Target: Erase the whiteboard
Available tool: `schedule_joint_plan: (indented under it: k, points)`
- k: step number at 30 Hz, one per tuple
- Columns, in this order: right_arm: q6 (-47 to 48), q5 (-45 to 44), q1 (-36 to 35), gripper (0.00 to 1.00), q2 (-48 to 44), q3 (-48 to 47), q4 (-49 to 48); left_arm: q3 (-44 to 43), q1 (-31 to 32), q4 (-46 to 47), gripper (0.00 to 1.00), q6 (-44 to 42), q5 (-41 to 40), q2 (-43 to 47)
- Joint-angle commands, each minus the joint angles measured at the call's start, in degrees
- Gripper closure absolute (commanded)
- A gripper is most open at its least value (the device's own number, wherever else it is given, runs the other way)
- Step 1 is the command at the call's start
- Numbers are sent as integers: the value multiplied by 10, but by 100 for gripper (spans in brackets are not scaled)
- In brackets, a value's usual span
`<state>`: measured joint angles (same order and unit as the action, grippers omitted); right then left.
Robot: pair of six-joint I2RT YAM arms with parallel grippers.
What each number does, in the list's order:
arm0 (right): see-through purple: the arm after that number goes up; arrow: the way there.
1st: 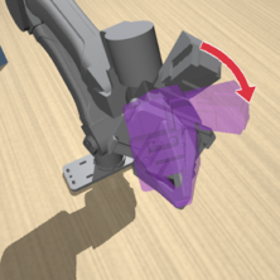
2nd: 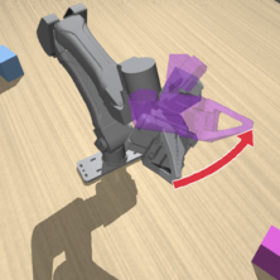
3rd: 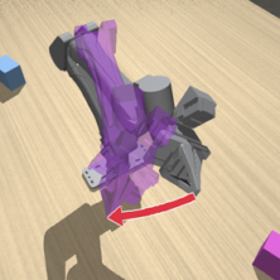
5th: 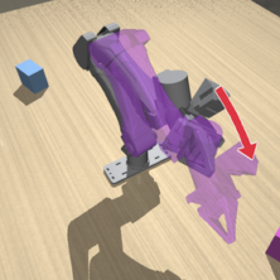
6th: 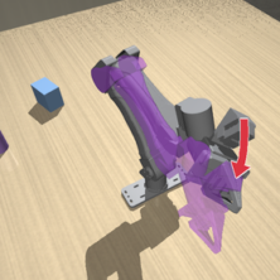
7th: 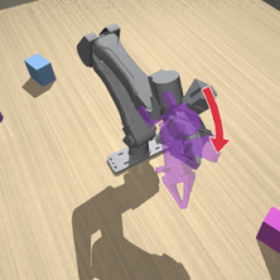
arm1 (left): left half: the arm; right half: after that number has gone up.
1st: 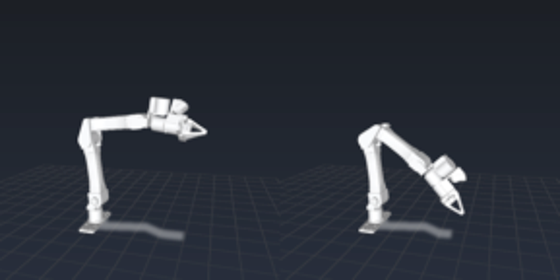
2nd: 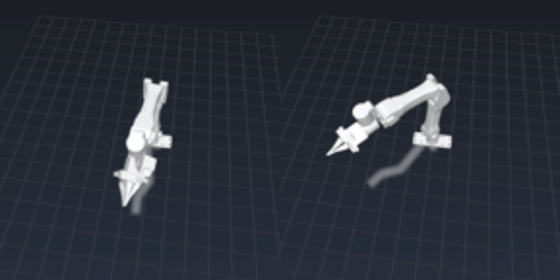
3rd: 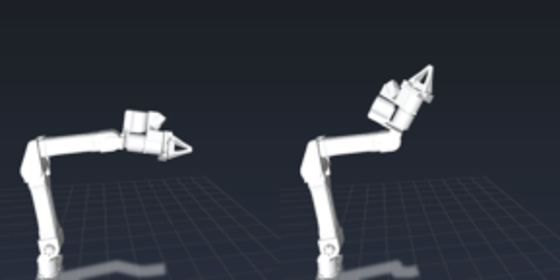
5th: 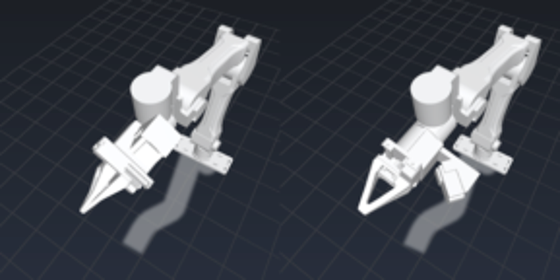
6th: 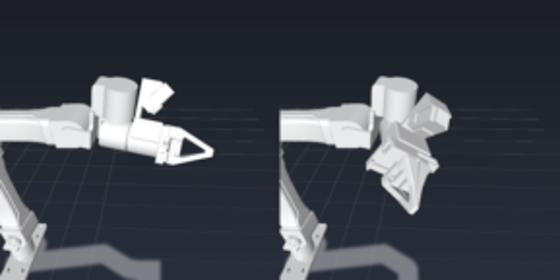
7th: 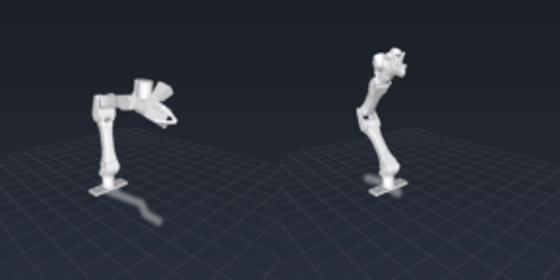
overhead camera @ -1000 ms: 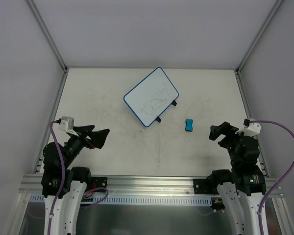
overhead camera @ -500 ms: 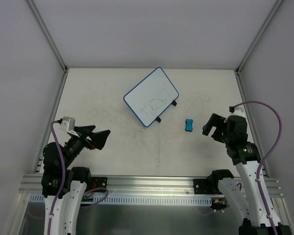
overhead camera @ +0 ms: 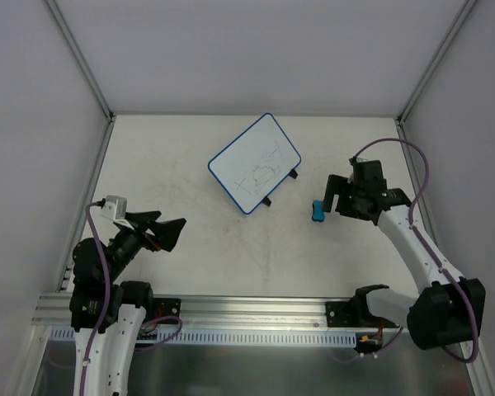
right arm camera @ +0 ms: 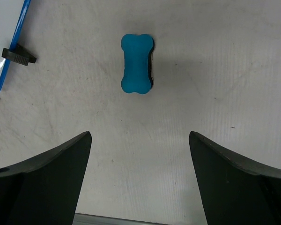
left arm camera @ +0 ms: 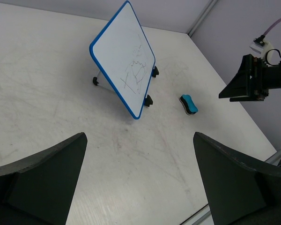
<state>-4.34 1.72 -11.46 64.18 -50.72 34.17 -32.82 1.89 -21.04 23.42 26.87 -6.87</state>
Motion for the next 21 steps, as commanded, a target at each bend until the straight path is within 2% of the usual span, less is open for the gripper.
schedule_joint_plan:
  k: [1, 10, 16, 21]
  points:
    - [20, 1, -27, 11, 48, -45, -22, -21, 0, 10, 1, 5, 12, -21]
    - [21, -13, -56, 11, 175, -75, -64, 2, 0, 44, 1, 56, 13, -94]
    - [34, -34, -57, 12, 259, -104, -76, 19, 0, 63, 1, 58, 26, -61]
    - [39, -44, -57, 21, 299, -129, -80, 30, 0, 64, 1, 58, 34, -24]
